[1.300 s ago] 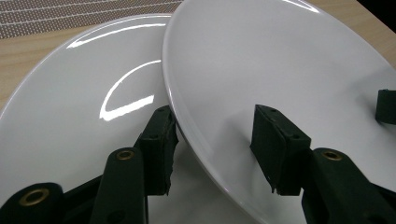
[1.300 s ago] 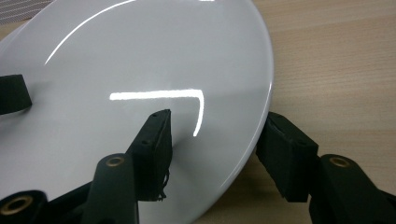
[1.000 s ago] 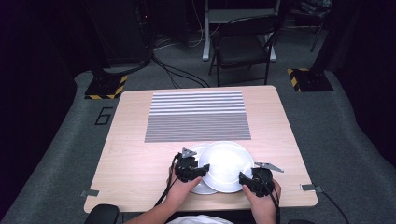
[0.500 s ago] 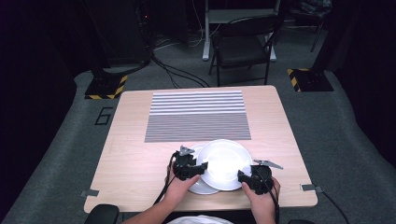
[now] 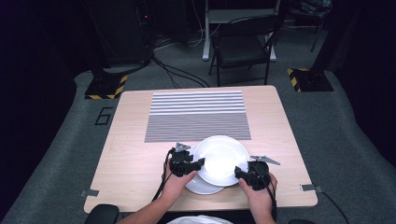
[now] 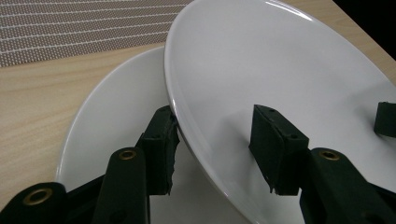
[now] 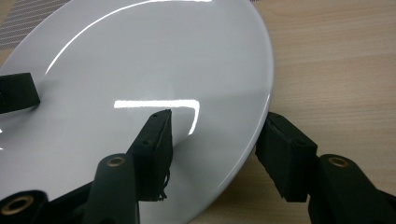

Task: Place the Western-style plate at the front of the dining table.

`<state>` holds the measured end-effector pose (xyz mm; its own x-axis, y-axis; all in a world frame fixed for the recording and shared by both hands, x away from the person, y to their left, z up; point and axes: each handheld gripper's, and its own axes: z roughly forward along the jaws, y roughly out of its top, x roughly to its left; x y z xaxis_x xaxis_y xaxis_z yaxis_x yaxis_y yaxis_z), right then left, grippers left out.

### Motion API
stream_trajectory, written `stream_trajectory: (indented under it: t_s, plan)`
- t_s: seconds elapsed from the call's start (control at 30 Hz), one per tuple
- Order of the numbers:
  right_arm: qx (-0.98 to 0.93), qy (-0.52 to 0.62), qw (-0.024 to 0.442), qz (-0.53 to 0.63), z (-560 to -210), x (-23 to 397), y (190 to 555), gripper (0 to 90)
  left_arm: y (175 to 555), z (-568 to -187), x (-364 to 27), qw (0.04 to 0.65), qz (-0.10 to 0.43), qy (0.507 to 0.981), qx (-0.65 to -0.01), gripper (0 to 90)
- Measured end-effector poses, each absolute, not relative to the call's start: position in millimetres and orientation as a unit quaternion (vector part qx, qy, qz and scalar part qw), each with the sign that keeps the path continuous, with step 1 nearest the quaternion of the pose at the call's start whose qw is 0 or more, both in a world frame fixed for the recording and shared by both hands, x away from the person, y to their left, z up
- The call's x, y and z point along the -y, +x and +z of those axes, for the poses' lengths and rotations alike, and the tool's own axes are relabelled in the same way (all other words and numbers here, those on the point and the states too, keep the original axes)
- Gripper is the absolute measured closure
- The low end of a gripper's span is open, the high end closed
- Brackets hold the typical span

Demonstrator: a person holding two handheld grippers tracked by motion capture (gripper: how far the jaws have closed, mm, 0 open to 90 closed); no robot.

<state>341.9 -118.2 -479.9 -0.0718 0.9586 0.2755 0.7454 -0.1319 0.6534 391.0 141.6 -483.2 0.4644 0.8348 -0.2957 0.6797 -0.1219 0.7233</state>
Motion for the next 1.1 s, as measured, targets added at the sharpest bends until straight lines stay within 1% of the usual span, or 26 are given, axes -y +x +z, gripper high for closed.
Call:
stream_trajectory:
  t_s: [0.6, 1.1]
  plan:
    - [-0.642, 0.654, 0.169, 0.363, -468.4, 110.8, 353.1, 48.1, 399.6, -475.0, -150.5, 0.434, 0.100, 0.735, -0.511, 52.2]
    - [-0.646, 0.643, 0.177, 0.371, -460.9, 104.3, 362.7, 48.4, 405.9, -469.8, -158.3, 0.439, 0.103, 0.727, -0.518, 52.2]
